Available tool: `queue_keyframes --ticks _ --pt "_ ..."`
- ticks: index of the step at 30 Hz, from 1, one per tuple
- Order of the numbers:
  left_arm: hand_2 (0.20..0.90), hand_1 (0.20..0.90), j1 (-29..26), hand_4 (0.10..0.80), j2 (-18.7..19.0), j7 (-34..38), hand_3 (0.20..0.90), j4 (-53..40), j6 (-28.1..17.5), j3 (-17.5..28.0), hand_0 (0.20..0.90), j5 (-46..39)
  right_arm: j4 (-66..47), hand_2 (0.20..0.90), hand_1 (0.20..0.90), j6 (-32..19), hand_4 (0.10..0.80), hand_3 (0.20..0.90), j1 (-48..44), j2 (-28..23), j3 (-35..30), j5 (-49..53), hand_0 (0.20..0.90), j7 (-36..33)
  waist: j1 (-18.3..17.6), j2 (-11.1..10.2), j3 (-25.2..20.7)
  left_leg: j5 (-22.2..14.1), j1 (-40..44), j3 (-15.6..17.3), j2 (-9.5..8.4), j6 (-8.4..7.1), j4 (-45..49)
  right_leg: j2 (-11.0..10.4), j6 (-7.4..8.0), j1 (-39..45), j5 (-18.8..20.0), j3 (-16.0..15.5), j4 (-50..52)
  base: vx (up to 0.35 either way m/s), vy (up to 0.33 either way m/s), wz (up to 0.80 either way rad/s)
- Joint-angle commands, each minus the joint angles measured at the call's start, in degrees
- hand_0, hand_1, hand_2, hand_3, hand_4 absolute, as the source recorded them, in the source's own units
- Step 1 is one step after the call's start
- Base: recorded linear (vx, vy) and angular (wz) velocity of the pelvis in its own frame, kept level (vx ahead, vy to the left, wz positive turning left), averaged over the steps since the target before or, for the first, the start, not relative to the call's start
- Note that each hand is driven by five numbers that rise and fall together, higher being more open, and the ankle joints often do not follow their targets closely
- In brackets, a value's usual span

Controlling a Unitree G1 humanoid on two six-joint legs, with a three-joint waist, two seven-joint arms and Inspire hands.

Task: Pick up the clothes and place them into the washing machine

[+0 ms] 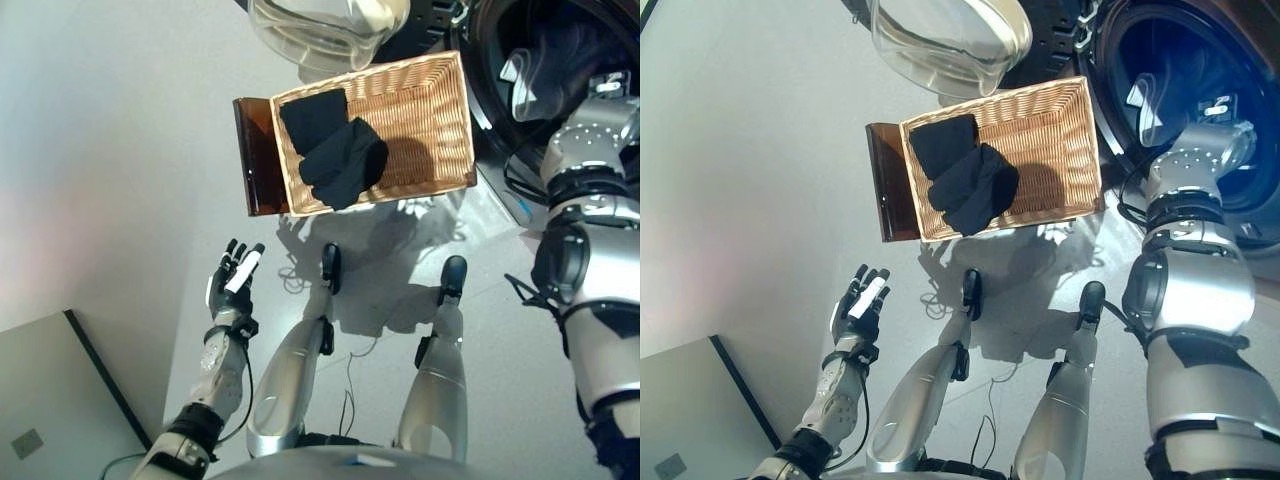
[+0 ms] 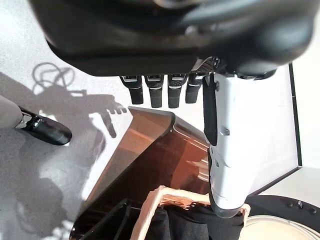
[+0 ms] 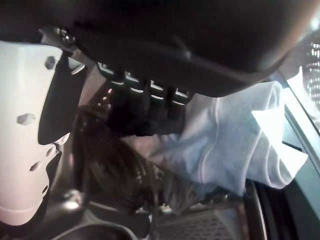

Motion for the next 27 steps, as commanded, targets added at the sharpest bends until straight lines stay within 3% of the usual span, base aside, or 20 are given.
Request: queue_keyframes --ticks 1,13,21,27 --pt "0.900 0.900 0.4 0.800 1.0 1.0 0.900 -0.7 -3.3 1.0 0.900 -0.6 -6.1 0.900 0.900 -4.4 0.800 0.900 -3.3 -1.9 5.0 -3.3 0.900 0.6 -0.5 2.7 -1.4 -4.7 2.1 1.1 -0.49 -3.86 -0.5 1.2 -2.27 -0.7 -10.9 2.0 9.9 0.000 0.000 0.00" --pt "0.900 0.900 -0.3 0.800 0.4 1.9 0.900 -0.4 -3.5 2.1 0.900 -0.9 -15.1 0.900 0.900 -6.4 0.800 0.900 2.4 10.1 5.7 -6.9 0.900 1.2 -0.9 2.2 -1.0 -4.7 2.3 1.2 -0.29 -3.78 -0.5 1.5 -2.59 -0.4 -10.7 2.1 9.7 0.000 0.000 0.00" --pt "0.900 0.900 0.3 0.800 0.0 3.1 0.900 -2.4 -4.5 2.9 0.900 0.1 -23.3 0.900 0.900 -2.5 0.800 0.900 8.6 17.7 11.5 -24.5 0.900 -4.9 -1.5 1.2 0.2 -4.5 2.3 1.5 -0.03 -3.69 -0.5 1.9 -2.92 -0.7 -10.5 2.4 10.0 0.000 0.000 0.00" --pt "0.900 0.900 0.9 0.800 0.3 3.6 0.900 -3.7 -5.3 3.6 0.900 1.6 -26.4 0.900 0.900 1.0 0.800 0.900 12.0 20.0 15.1 -35.2 0.900 -7.4 -1.5 1.0 0.6 -4.2 2.0 1.5 0.06 -3.60 -0.5 2.0 -2.91 -1.0 -10.4 2.3 10.2 0.001 0.000 -0.01"
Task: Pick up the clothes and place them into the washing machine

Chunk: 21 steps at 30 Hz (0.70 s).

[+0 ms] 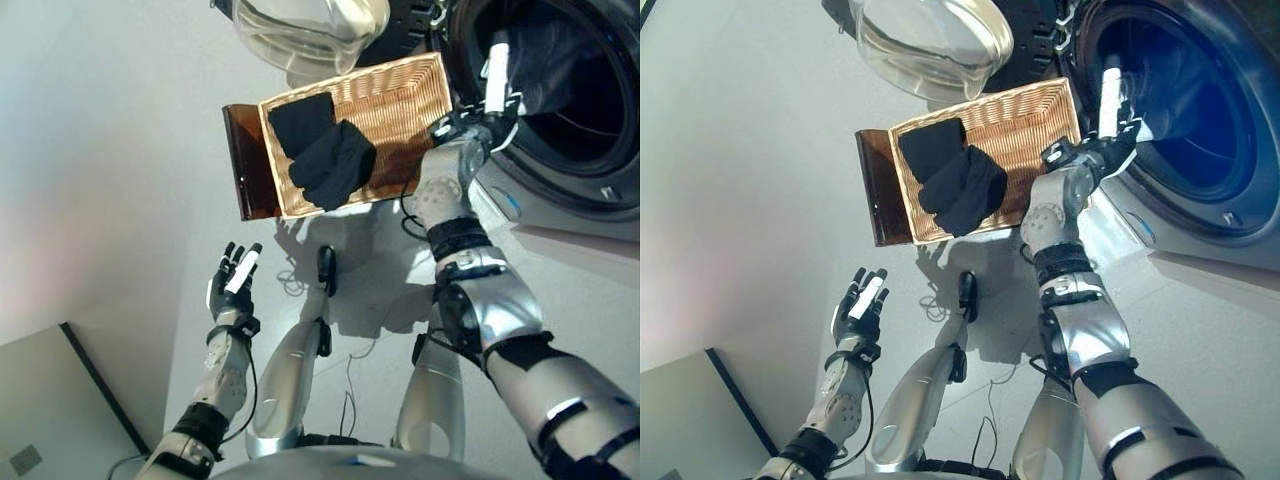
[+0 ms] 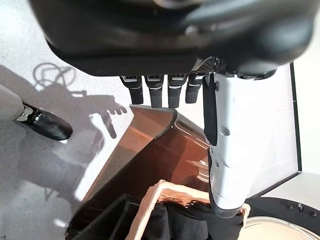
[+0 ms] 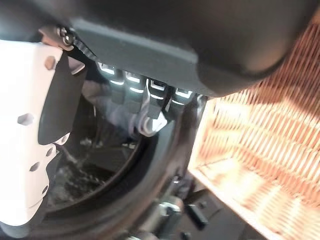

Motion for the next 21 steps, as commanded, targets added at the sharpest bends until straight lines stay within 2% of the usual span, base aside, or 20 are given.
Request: queue_keyframes --ticks 1,2,3,6,9,11,12,13,17,21 --pt "0.900 0.900 1.0 0.800 2.4 1.4 0.900 -3.7 -5.2 2.9 0.900 2.3 -8.1 0.900 0.900 0.0 0.800 0.900 -2.8 -1.7 4.4 -10.5 0.900 -0.9 0.1 1.1 0.5 -4.2 1.6 1.1 -0.37 -3.56 -0.5 1.6 -2.70 -1.0 -10.2 1.9 9.8 0.000 0.000 0.00" --pt "0.900 0.900 1.0 0.800 2.4 1.7 0.900 -3.3 -5.2 3.6 0.900 2.8 -9.2 0.900 0.900 2.1 0.800 0.900 -1.8 -1.5 6.3 -15.5 0.900 -1.3 0.2 0.9 0.7 -4.1 1.5 1.2 -0.30 -3.54 -0.5 1.6 -2.70 -1.2 -10.1 1.9 9.9 0.000 0.000 0.00" --pt "0.900 0.900 1.0 0.800 2.4 1.7 0.900 -3.3 -5.2 3.6 0.900 2.8 -9.4 0.900 0.900 2.2 0.800 0.900 -1.7 -1.4 6.3 -15.7 0.900 -1.5 0.1 0.9 0.7 -4.1 1.5 1.2 -0.30 -3.53 -0.5 1.6 -2.70 -1.2 -10.1 1.9 9.9 0.000 0.000 0.00" --pt "0.900 0.900 1.0 0.800 2.4 2.0 0.900 -3.7 -5.7 4.1 0.900 3.8 -10.6 0.900 0.900 5.9 0.800 0.900 -0.3 -1.9 9.8 -25.0 0.900 -2.2 0.1 0.6 0.9 -3.9 1.3 1.3 -0.15 -3.53 -0.5 1.7 -2.71 -1.4 -10.0 1.9 10.1 0.000 0.000 0.00" --pt "0.900 0.900 1.4 0.800 2.5 2.2 0.900 -5.3 -6.0 5.3 0.900 5.6 -11.4 0.900 0.900 13.3 0.800 0.900 0.5 -4.7 15.7 -42.0 0.900 -1.7 -0.2 0.1 1.6 -3.8 1.2 1.4 -0.10 -3.55 -0.5 1.9 -2.70 -1.8 -10.1 1.9 10.4 0.000 0.000 0.00" --pt "0.900 0.900 1.3 0.800 2.4 2.3 0.900 -5.5 -6.4 5.6 0.900 5.9 -10.4 0.900 0.900 15.1 0.800 0.900 0.3 -5.3 16.9 -45.5 0.900 -1.1 -0.2 -0.1 1.6 -3.6 0.9 1.4 0.04 -3.57 -0.5 2.0 -2.72 -2.2 -9.9 2.0 10.4 0.000 0.000 0.00" --pt "0.900 0.900 0.9 0.800 2.6 2.4 0.900 -5.5 -6.5 6.5 0.900 6.8 -8.4 0.900 0.900 19.6 0.800 0.900 -1.3 -7.7 20.0 -54.0 0.900 0.3 -0.3 -0.5 1.9 -3.6 0.8 1.3 0.09 -3.60 -0.5 2.1 -2.69 -2.4 -10.1 1.9 10.8 -0.015 -0.016 -0.03" --pt "0.900 0.900 0.9 0.800 2.6 2.4 0.900 -5.5 -6.5 6.5 0.900 6.8 -8.4 0.900 0.900 19.6 0.800 0.900 -1.3 -7.7 20.0 -54.0 0.900 0.3 -0.2 -0.5 1.8 -3.5 0.6 1.3 0.17 -3.61 -0.5 2.2 -2.71 -2.6 -9.9 2.0 10.7 0.000 0.000 0.00" --pt "0.900 0.900 1.0 0.800 2.7 1.7 0.900 -4.7 -7.0 7.8 0.900 6.9 -3.9 0.900 0.900 23.8 0.800 0.900 -4.1 -10.3 23.8 -64.9 0.900 1.6 0.1 -1.0 2.0 -3.3 0.2 1.0 0.35 -3.79 -0.5 2.4 -2.63 -3.0 -9.7 1.9 10.7 0.000 0.000 0.00" --pt "0.900 0.900 0.7 0.800 3.0 1.4 0.900 -5.0 -7.0 8.1 0.900 7.1 -1.0 0.900 0.900 24.8 0.800 0.900 -5.8 -10.3 26.0 -68.5 0.900 2.6 0.3 -1.2 2.0 -3.2 0.0 0.8 0.41 -3.86 -0.5 2.4 -2.59 -3.2 -9.7 1.8 10.9 0.000 0.000 0.00"
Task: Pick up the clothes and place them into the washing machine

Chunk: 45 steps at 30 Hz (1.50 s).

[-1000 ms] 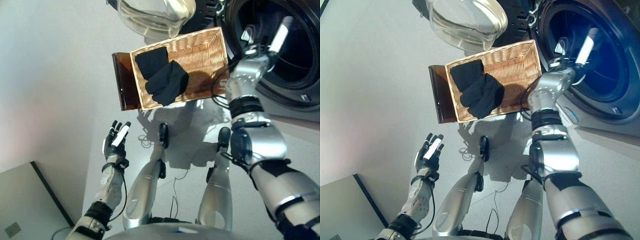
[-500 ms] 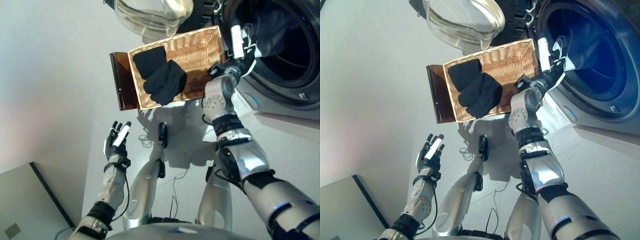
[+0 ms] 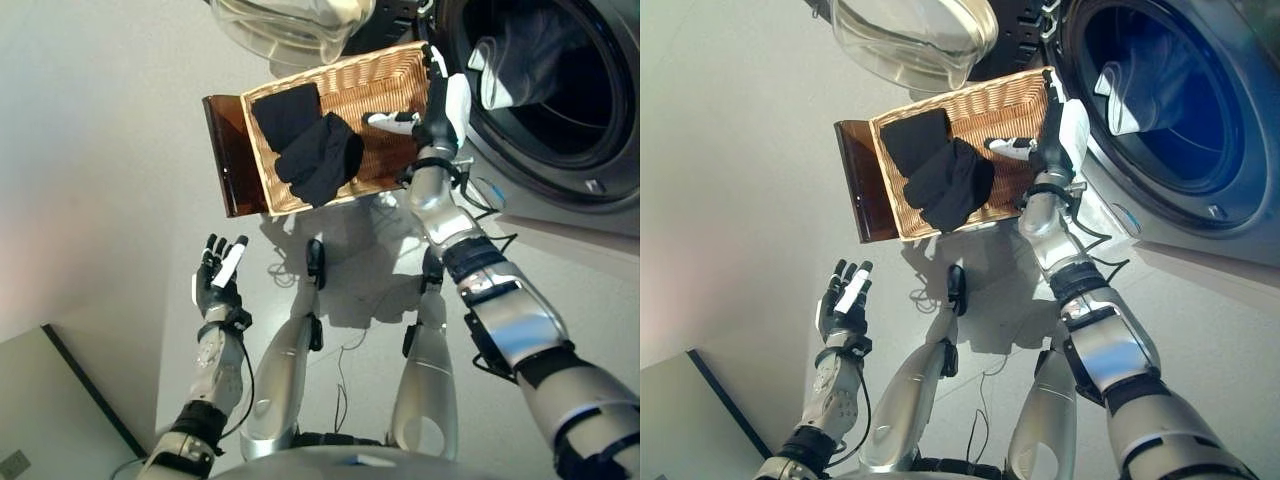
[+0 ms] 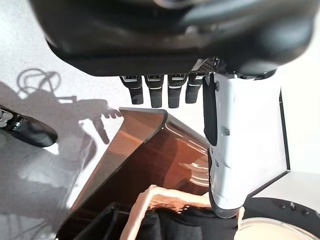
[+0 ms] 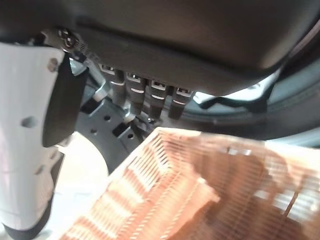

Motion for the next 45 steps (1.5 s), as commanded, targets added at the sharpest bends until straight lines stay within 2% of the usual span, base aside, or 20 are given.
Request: queue_keyframes --ticks 1,10,15,29,45 --pt "0.900 0.900 0.7 0.800 3.8 0.1 0.900 -4.0 -4.6 1.6 0.900 1.8 -0.3 0.900 0.900 -1.8 0.800 0.900 -10.1 -0.7 4.2 -6.5 0.900 0.4 1.5 0.9 0.5 -3.0 0.8 0.6 -0.30 -4.02 -0.5 1.7 -2.41 -2.1 -9.6 1.5 10.5 0.000 0.000 0.00" --pt "0.900 0.900 0.0 0.800 4.1 -0.4 0.900 -4.5 -4.8 1.5 0.900 2.5 7.5 0.900 0.900 0.3 0.800 0.900 -14.5 -0.9 12.7 -16.2 0.900 4.1 2.6 0.9 0.6 -2.7 -0.6 -0.2 -0.39 -4.28 -0.5 1.8 -2.38 -3.2 -9.7 1.1 10.9 0.000 0.000 0.01" --pt "0.900 0.900 -0.5 0.800 4.3 -0.1 0.900 -4.0 -4.8 1.6 0.900 2.7 8.6 0.900 0.900 0.5 0.800 0.900 -15.4 0.0 14.4 -17.3 0.900 5.0 2.9 0.9 0.6 -2.4 -1.4 -0.5 -0.42 -4.42 -0.5 1.7 -2.34 -3.9 -9.6 0.7 11.1 -0.002 0.002 0.06" --pt "0.900 0.900 -0.9 0.800 4.7 0.4 0.900 -5.7 -5.2 0.8 0.900 2.3 17.1 0.900 0.900 0.5 0.800 0.900 -18.0 3.6 16.3 -15.7 0.900 6.0 4.8 1.5 0.6 -1.8 -4.8 -1.8 -0.71 -4.54 -0.5 1.5 -2.32 -6.6 -9.9 0.1 11.8 0.000 0.007 0.02" --pt "0.900 0.900 -1.2 0.800 4.7 0.6 0.900 -7.7 -5.3 -0.4 0.900 2.4 21.9 0.900 0.900 0.7 0.800 0.900 -19.8 2.4 17.5 -14.4 0.900 6.7 7.0 2.5 0.6 -0.7 -9.7 -3.7 -1.53 -4.31 -0.5 0.9 -2.21 -11.8 -10.3 -0.3 14.0 -0.014 0.020 0.06"
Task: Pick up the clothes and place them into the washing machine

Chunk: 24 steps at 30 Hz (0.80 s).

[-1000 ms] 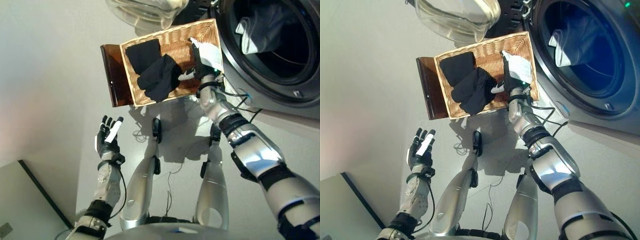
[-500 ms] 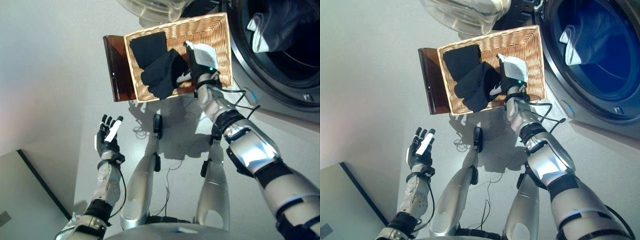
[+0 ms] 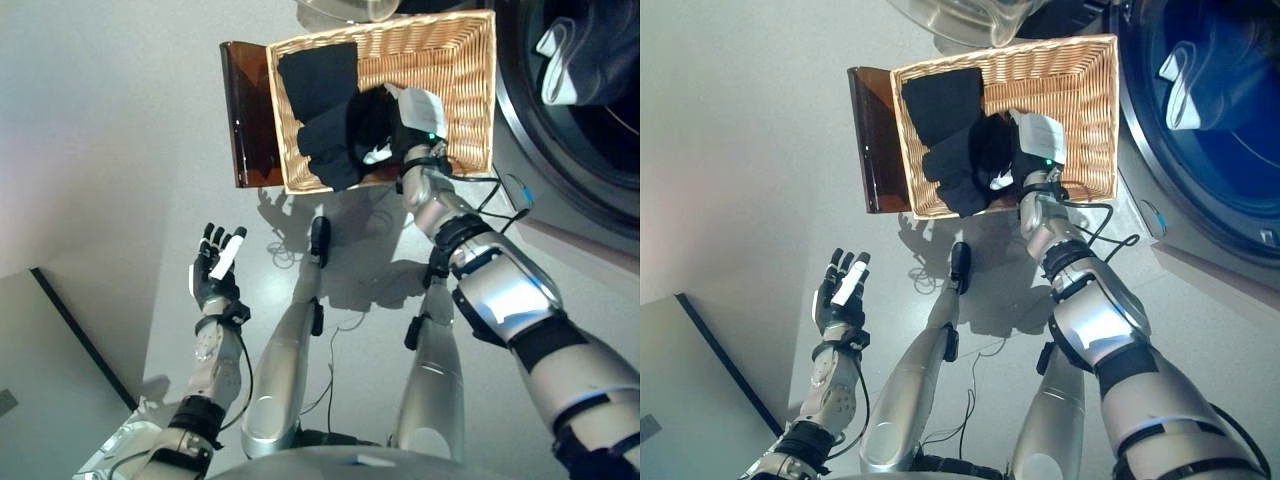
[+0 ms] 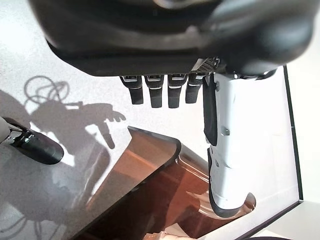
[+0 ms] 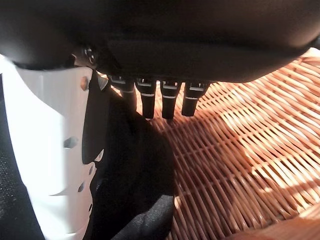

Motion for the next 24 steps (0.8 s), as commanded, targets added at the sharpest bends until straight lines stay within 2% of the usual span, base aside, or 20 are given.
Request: queue_keyframes --ticks 1,9,11,12,13,14,15,24 --pt "0.900 0.900 -0.3 0.800 4.1 1.2 0.900 -6.1 -4.4 -0.2 0.900 1.2 0.8 0.900 0.900 -1.7 0.800 0.900 -8.6 0.0 5.1 1.1 0.900 -0.4 2.4 2.7 0.6 -2.0 -2.5 0.6 -2.32 -3.59 -0.5 0.2 -1.62 -4.2 -6.7 3.2 7.6 0.000 0.000 0.00" --pt "0.900 0.900 -0.4 0.800 4.3 1.4 0.900 -7.0 -4.7 -0.8 0.900 0.6 2.3 0.900 0.900 -1.7 0.800 0.900 -10.8 -0.1 5.5 2.4 0.900 -0.4 3.7 3.6 0.6 -1.5 -4.5 -0.6 -2.75 -3.51 -0.5 -0.2 -1.60 -6.2 -7.3 3.1 8.8 -0.012 0.019 0.01" --pt "0.900 0.900 -0.6 0.800 4.2 1.4 0.900 -7.0 -4.6 -0.9 0.900 0.6 2.6 0.765 0.765 -1.8 0.704 0.765 -10.9 -0.3 5.5 2.6 0.765 -0.4 3.8 3.7 0.6 -1.5 -4.6 -0.8 -2.81 -3.49 -0.5 -0.3 -1.57 -6.4 -7.3 2.8 8.9 0.000 0.000 0.00" --pt "0.900 0.900 -0.5 0.800 4.2 1.5 0.900 -7.1 -4.7 -0.9 0.900 0.6 2.8 0.579 0.579 -1.7 0.571 0.579 -11.2 -0.4 5.8 2.7 0.579 -0.3 4.0 3.8 0.6 -1.4 -5.0 -0.9 -2.92 -3.48 -0.5 -0.2 -1.59 -6.6 -7.3 2.9 9.0 0.000 0.000 0.00" --pt "0.900 0.900 -0.6 0.800 4.1 1.4 0.900 -7.1 -4.7 -1.0 0.900 0.5 2.7 0.466 0.466 -1.8 0.490 0.466 -11.4 -0.5 5.8 2.9 0.466 -0.3 4.1 3.8 0.6 -1.3 -5.3 -1.0 -2.96 -3.45 -0.5 -0.2 -1.63 -6.9 -7.3 3.0 9.2 0.000 0.000 0.00" --pt "0.900 0.900 -0.6 0.800 4.1 1.3 0.900 -7.2 -4.7 -1.1 0.900 0.4 3.0 0.302 0.302 -1.8 0.373 0.302 -11.8 -0.7 6.0 2.8 0.302 -0.3 4.3 3.9 0.6 -1.3 -5.5 -1.1 -2.95 -3.43 -0.5 -0.2 -1.64 -7.2 -7.4 3.0 9.3 0.000 0.000 0.00" --pt "0.900 0.900 -0.5 0.800 4.0 1.2 0.900 -7.4 -4.8 -1.3 0.900 0.2 3.2 0.200 0.200 -1.9 0.300 0.200 -12.1 -0.9 6.0 3.1 0.200 -0.4 4.4 4.0 0.6 -1.2 -5.8 -1.2 -2.99 -3.41 -0.5 -0.3 -1.61 -7.7 -7.3 3.0 9.5 0.000 0.000 0.00" --pt "0.900 0.900 -0.6 0.800 3.6 1.4 0.900 -8.0 -4.8 -1.6 0.900 0.2 4.1 0.200 0.200 -1.9 0.300 0.200 -13.6 -2.5 6.1 3.6 0.200 -1.3 4.6 4.4 0.6 -1.0 -6.2 -1.0 -3.01 -3.43 -0.5 -0.3 -1.66 -8.6 -7.5 3.4 9.8 -0.003 0.017 0.05"
